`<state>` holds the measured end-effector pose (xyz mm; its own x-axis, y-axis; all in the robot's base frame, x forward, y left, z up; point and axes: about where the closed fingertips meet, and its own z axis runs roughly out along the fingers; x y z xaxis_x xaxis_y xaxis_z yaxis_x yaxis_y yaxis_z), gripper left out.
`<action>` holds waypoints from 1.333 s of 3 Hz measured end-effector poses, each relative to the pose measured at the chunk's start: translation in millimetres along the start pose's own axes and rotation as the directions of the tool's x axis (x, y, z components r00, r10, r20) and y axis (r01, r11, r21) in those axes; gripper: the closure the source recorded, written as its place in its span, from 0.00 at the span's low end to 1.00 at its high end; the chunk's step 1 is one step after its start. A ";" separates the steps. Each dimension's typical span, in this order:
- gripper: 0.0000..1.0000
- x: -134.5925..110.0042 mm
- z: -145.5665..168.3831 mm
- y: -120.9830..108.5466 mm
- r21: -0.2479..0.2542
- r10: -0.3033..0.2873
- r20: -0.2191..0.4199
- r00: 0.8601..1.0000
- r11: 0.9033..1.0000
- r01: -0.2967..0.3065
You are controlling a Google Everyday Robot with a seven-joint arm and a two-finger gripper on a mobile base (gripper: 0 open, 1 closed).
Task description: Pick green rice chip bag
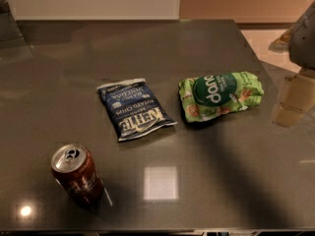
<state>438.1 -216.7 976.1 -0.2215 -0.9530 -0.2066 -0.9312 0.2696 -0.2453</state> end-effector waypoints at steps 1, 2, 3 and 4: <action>0.00 -1.0 -0.8 -1.5 0.010 -0.004 -0.003 1.000 1.000 0.004; 0.00 -7.0 12.5 -21.1 -0.015 -0.027 0.011 1.000 1.000 0.027; 0.00 -17.4 35.7 -53.6 -0.036 -0.067 0.045 0.997 0.997 0.068; 0.00 -27.7 63.0 -87.5 -0.047 -0.114 0.087 0.990 0.992 0.118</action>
Offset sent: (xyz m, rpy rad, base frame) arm 0.0691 0.0047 -0.0218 0.0274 0.0615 0.0909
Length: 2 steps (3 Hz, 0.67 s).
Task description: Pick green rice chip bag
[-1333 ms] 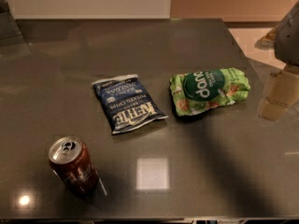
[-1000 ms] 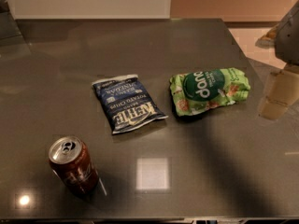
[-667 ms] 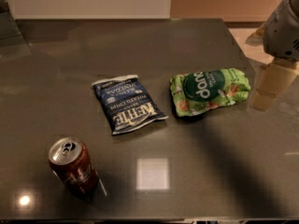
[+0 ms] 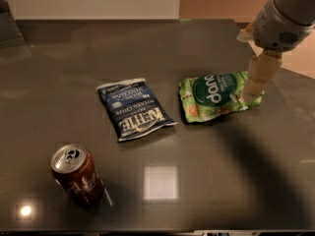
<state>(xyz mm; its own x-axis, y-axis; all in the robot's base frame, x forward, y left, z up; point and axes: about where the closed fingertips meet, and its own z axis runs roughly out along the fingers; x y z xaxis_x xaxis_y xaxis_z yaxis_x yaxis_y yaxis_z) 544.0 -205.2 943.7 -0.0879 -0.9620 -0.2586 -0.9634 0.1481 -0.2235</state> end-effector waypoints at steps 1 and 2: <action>0.00 3.3 26.3 -24.3 -0.029 -0.028 0.007 1.000 0.999 0.028; 0.00 13.3 54.4 -35.4 -0.085 -0.045 -0.016 0.999 0.995 0.043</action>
Offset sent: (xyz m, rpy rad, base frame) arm 0.0581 -0.0164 -0.0740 -0.0551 0.1584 0.0874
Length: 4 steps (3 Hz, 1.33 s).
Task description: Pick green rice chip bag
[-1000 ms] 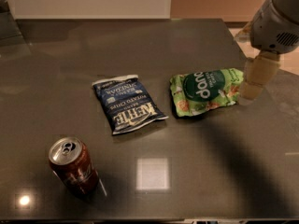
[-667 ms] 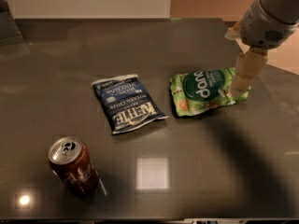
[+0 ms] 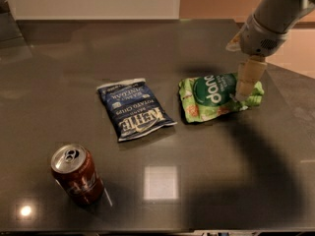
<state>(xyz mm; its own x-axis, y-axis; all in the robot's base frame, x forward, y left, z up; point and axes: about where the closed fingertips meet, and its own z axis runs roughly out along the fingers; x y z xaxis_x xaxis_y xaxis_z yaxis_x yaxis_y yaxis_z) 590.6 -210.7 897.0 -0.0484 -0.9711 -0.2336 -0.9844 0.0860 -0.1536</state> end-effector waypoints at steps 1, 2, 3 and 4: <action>0.00 5.4 21.3 -2.3 -0.064 -0.014 -0.012 1.000 0.998 0.013; 0.16 8.0 34.1 -1.1 -0.114 -0.026 -0.013 1.000 0.993 0.024; 0.40 8.0 36.7 0.1 -0.137 -0.039 -0.001 0.999 0.990 0.038; 0.62 5.2 27.6 0.9 -0.134 -0.051 0.017 0.999 0.990 0.053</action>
Offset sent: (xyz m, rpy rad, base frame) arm -0.0089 -0.0063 -0.0449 -0.0293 0.2169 0.0843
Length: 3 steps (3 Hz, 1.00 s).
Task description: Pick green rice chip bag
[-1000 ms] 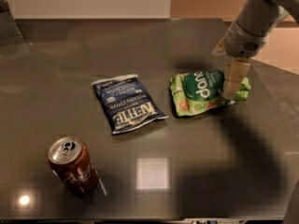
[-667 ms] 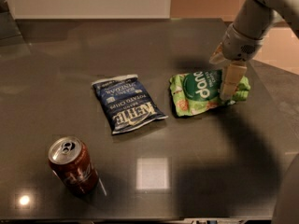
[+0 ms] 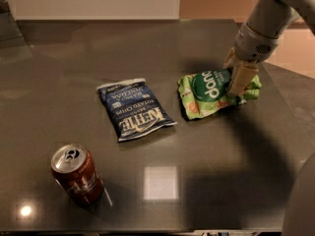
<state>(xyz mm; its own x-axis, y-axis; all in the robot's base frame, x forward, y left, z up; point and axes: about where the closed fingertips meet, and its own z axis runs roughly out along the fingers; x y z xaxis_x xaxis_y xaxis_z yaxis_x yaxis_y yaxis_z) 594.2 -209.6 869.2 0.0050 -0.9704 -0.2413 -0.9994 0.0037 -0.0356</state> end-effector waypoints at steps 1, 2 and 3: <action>0.85 -4.4 -16.1 2.9 0.012 -0.013 0.024 1.000 1.000 0.013; 1.00 -15.9 -43.5 -7.1 0.067 -0.019 0.081 0.997 0.998 0.013; 1.00 -32.2 -81.1 -14.7 0.141 -0.027 0.148 0.989 0.990 0.007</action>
Offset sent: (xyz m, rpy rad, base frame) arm -0.0504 -0.0115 0.0987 0.0999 0.1112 0.0586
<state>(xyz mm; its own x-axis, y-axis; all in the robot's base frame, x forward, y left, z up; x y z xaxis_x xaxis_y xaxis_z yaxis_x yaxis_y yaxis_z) 605.9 -197.9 956.1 0.0377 -0.9239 -0.3807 -0.9844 0.0312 -0.1731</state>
